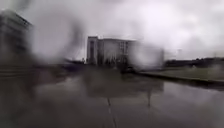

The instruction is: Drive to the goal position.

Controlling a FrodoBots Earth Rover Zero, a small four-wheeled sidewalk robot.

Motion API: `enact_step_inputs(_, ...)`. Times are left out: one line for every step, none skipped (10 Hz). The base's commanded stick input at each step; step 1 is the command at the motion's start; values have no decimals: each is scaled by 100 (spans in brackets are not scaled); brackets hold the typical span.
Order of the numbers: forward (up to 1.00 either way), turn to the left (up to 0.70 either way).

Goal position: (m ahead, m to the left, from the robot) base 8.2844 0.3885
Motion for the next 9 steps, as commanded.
enact_step_inputs(70,0)
enact_step_inputs(70,0)
enact_step_inputs(70,0)
enact_step_inputs(70,5)
enact_step_inputs(70,21)
enact_step_inputs(70,13)
enact_step_inputs(70,0)
enact_step_inputs(70,0)
enact_step_inputs(70,0)
